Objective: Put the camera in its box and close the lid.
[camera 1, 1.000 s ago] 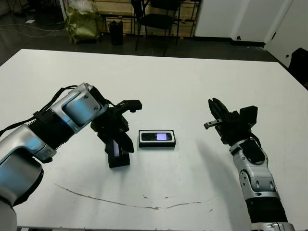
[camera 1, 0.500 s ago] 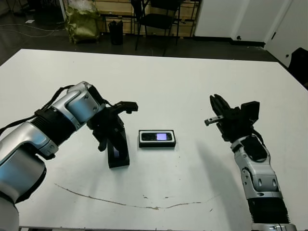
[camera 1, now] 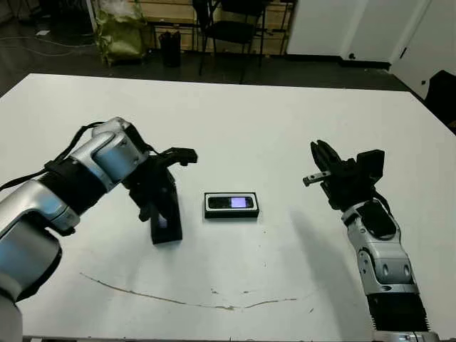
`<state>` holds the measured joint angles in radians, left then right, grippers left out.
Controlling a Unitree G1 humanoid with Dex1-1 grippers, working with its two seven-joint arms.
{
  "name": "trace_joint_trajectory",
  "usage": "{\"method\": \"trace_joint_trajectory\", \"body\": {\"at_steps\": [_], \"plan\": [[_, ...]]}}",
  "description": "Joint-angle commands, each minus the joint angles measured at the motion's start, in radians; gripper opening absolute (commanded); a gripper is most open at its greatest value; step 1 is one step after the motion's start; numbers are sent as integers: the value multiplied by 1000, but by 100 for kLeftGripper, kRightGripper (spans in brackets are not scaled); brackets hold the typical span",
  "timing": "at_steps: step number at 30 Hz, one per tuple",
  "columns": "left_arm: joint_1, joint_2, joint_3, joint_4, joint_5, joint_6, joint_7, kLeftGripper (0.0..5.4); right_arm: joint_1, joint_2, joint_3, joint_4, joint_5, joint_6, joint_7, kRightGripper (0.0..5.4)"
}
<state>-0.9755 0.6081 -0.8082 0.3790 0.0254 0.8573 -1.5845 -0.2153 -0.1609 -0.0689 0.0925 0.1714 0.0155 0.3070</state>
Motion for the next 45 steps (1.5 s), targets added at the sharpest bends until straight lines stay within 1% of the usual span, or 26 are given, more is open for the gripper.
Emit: {"method": "trace_joint_trajectory", "body": {"at_steps": [1, 3, 5, 8, 11, 14, 15, 17, 18, 21, 23, 25, 26, 28, 30, 34, 36, 38, 39, 41, 43, 45], "plan": [[47, 52, -31, 18, 45, -9, -2, 0, 5, -7, -11, 47, 8, -24, 14, 1], [55, 80, -31, 16, 52, -16, -18, 0, 4, -9, -9, 58, 3, -40, 15, 1], [64, 103, -25, 25, 42, -34, -28, 0, 2, -9, -11, 64, 11, -43, 21, 1], [83, 130, 5, 33, 47, 12, -8, 0, 1, -8, -13, 63, 18, -37, 20, 1], [76, 140, -1, 53, 81, -4, 6, 0, 3, -4, -15, 60, 29, -33, 24, 1], [58, 132, 1, 98, 117, -5, 32, 0, 1, -7, -12, 76, 21, -54, 25, 1], [55, 132, 8, 116, 128, -39, 40, 0, 1, -7, -12, 79, 21, -57, 25, 1], [51, 131, 25, 162, 146, -150, 48, 0, 1, -5, -15, 77, 33, -50, 31, 1], [45, 124, 33, 184, 154, -176, 52, 0, 0, -5, -17, 83, 36, -57, 37, 1], [38, 105, 100, 166, 150, -178, 95, 0, -5, -11, -15, 115, 24, -107, 50, 1], [45, 98, 160, 98, 123, -112, 123, 0, -4, -9, -15, 113, 22, -109, 45, 1], [57, 93, 220, 7, 91, -12, 152, 0, 0, -7, -14, 91, 20, -74, 28, 1], [75, 95, 260, -58, 75, 20, 184, 0, 0, -8, -14, 91, 20, -75, 28, 1], [120, 97, 347, -196, 42, 62, 257, 0, -2, -9, -15, 108, 20, -103, 38, 1], [151, 90, 453, -346, -6, 150, 333, 0, -9, -9, -20, 143, 27, -144, 59, 1], [229, 58, 675, -616, -104, 263, 489, 0, -21, -3, -29, 176, 48, -169, 82, 1], [296, 24, 778, -763, -137, 309, 583, 0, -25, -3, -30, 190, 45, -175, 81, 1], [344, -10, 838, -910, -147, 404, 687, 0, -27, -1, -31, 193, 46, -171, 76, 1], [364, -31, 858, -972, -145, 452, 740, 0, -30, 1, -32, 201, 50, -184, 83, 1], [420, -100, 895, -1088, -130, 537, 859, 9, -33, 3, -34, 212, 55, -193, 88, 0], [483, -179, 917, -1172, -110, 601, 973, 36, -34, 5, -34, 208, 56, -186, 83, 0], [569, -229, 910, -1241, -92, 605, 1072, 82, -31, 8, -31, 196, 55, -179, 77, 0]]}}
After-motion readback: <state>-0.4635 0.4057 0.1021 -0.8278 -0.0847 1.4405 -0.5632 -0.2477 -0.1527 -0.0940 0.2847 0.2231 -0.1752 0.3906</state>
